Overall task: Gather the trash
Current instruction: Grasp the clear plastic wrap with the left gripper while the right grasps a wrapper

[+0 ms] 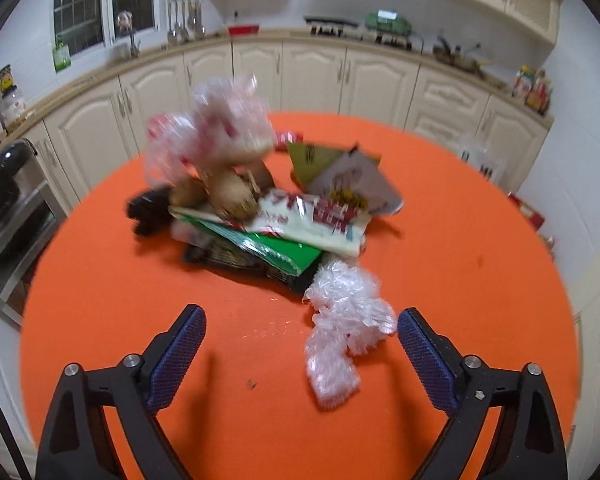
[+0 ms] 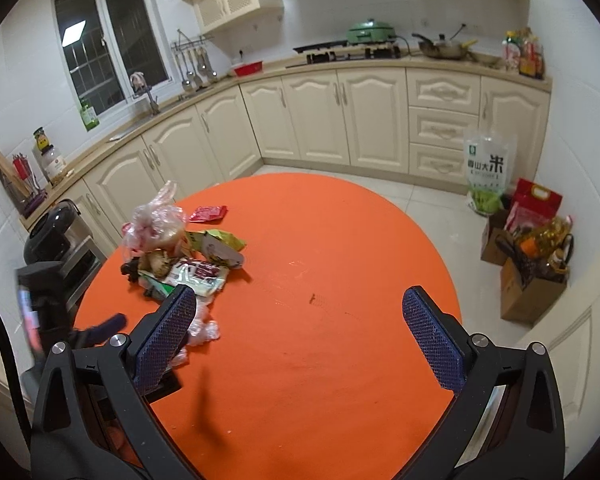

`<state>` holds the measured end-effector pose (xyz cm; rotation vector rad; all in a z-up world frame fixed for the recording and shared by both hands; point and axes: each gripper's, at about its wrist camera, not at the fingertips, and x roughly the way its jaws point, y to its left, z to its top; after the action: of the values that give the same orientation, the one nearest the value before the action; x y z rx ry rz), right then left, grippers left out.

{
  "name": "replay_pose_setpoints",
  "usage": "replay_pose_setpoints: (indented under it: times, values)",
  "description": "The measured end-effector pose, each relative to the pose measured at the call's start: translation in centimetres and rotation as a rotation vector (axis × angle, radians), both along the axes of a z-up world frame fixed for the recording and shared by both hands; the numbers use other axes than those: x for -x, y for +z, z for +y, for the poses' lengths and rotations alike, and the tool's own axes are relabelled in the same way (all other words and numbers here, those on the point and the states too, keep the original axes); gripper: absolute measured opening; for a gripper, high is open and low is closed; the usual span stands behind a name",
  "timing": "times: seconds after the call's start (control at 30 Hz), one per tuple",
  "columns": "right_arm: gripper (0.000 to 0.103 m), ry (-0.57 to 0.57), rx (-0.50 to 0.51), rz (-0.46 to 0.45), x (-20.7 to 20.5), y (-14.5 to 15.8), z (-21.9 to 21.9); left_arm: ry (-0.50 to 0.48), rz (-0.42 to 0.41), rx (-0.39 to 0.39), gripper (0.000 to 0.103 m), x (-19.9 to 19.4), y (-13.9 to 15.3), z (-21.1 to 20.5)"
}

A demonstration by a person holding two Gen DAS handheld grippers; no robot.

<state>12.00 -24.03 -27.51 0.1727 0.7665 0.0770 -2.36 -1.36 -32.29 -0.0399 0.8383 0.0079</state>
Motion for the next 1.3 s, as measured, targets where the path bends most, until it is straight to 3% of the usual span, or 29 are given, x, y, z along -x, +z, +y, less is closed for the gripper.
replay_pose_setpoints:
  times: [0.03, 0.07, 0.13, 0.17, 0.2, 0.23, 0.4, 0.63, 0.83, 1.07, 1.2, 1.23, 1.3]
  values:
    - [0.103, -0.003, 0.001, 0.004, -0.2, -0.1, -0.1, -0.004, 0.022, -0.001, 0.078, -1.0, -0.3, 0.3]
    - [0.103, -0.004, 0.001, 0.007, -0.4, -0.1, 0.0, -0.012, 0.034, 0.0, 0.08, -1.7, -0.9, 0.2]
    - [0.103, -0.004, 0.001, 0.013, -0.7, -0.3, -0.2, -0.054, 0.018, 0.019, 0.055, -1.9, -0.3, 0.1]
    - [0.103, -0.003, 0.001, 0.019, -0.9, -0.5, -0.2, -0.067, 0.012, 0.023, 0.05, -2.3, -0.1, 0.0]
    - [0.103, 0.002, -0.002, 0.025, -1.2, -0.7, -0.1, -0.076, 0.009, 0.034, 0.032, -2.6, 0.0, 0.1]
    - [0.103, 0.008, -0.006, 0.032, -1.5, -0.9, 0.1, -0.083, 0.007, 0.043, 0.027, -2.9, 0.1, 0.1]
    - [0.103, 0.056, -0.016, 0.065, -2.9, -2.2, 1.6, -0.083, -0.003, 0.103, 0.02, -3.3, -0.7, 2.5]
    - [0.103, 0.118, -0.008, 0.096, -6.3, -3.6, 4.7, -0.074, -0.038, 0.119, 0.019, -0.6, 0.2, 4.9]
    - [0.102, 0.19, 0.021, 0.135, -9.6, -5.2, 8.0, -0.114, -0.019, 0.184, 0.019, 0.8, 1.0, 6.0]
    - [0.096, 0.227, 0.062, 0.198, -13.7, -8.7, 10.3, -0.114, -0.027, 0.169, 0.019, 3.2, 1.3, 6.1]
    - [0.064, 0.235, 0.086, 0.22, -15.2, -10.1, 10.9, -0.083, -0.047, 0.169, 0.018, 3.9, 1.9, 6.9]
    - [0.04, 0.257, 0.076, 0.222, -15.1, -10.1, 11.1, -0.078, -0.052, 0.172, 0.018, 3.9, 2.0, 7.2]
    - [0.022, 0.278, 0.061, 0.224, -14.9, -9.9, 11.3, -0.07, -0.067, 0.176, 0.018, 4.1, 2.5, 7.7]
